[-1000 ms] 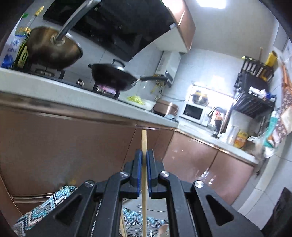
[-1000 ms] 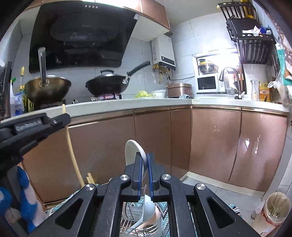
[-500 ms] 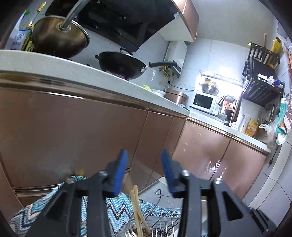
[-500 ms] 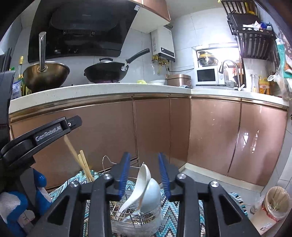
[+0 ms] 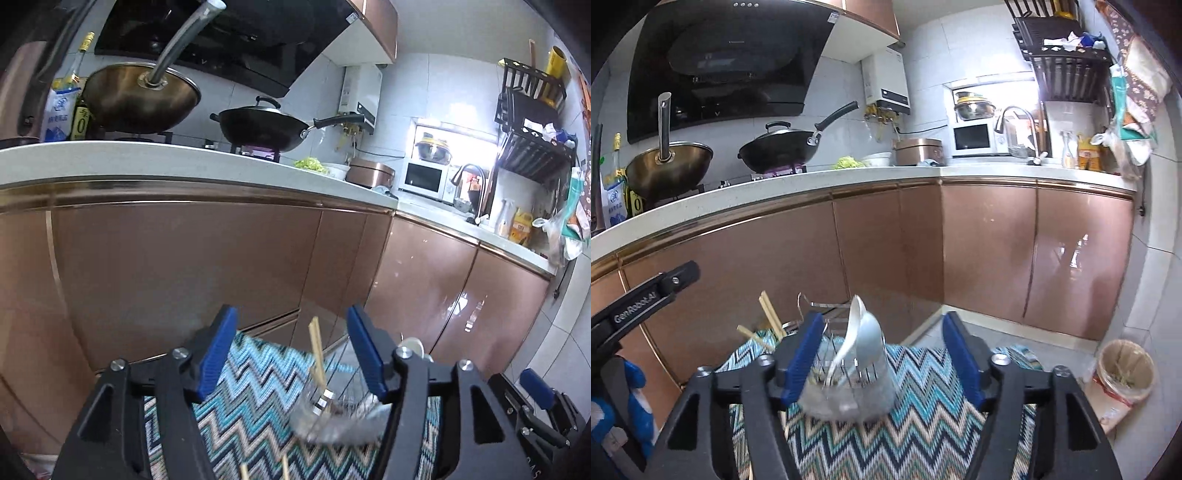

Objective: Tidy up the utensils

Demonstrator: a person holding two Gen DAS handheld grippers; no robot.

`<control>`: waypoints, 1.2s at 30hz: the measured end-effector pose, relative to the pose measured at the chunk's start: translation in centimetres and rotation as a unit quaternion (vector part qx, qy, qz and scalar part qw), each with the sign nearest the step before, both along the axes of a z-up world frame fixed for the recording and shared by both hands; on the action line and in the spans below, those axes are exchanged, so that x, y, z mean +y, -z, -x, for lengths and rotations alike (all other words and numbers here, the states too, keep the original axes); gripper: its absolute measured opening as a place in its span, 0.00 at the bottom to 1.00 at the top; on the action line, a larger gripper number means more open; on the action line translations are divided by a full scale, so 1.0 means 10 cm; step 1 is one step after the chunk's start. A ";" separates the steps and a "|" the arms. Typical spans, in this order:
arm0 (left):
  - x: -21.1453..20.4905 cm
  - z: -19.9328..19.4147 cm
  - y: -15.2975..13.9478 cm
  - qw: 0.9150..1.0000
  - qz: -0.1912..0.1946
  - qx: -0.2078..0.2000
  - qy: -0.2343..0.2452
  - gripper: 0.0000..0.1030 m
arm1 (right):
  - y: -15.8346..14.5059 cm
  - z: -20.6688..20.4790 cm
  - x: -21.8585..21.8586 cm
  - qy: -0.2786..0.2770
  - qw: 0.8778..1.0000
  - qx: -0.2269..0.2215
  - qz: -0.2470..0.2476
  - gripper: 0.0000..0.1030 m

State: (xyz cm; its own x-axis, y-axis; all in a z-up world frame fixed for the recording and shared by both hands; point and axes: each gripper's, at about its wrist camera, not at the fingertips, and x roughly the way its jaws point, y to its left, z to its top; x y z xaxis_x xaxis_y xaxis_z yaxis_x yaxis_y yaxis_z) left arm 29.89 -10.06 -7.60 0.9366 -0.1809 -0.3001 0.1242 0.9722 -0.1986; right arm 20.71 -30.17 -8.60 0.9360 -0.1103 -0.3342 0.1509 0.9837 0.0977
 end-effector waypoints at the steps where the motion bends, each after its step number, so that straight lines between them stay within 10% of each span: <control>1: 0.03 0.07 -0.01 1.000 0.000 0.003 -0.001 0.60 | -0.01 0.05 0.02 0.003 1.000 0.003 0.000 0.72; 36: 0.90 1.75 -0.33 0.999 -0.003 0.005 -0.042 0.72 | -0.61 1.80 0.47 0.086 0.992 -0.065 0.063 1.00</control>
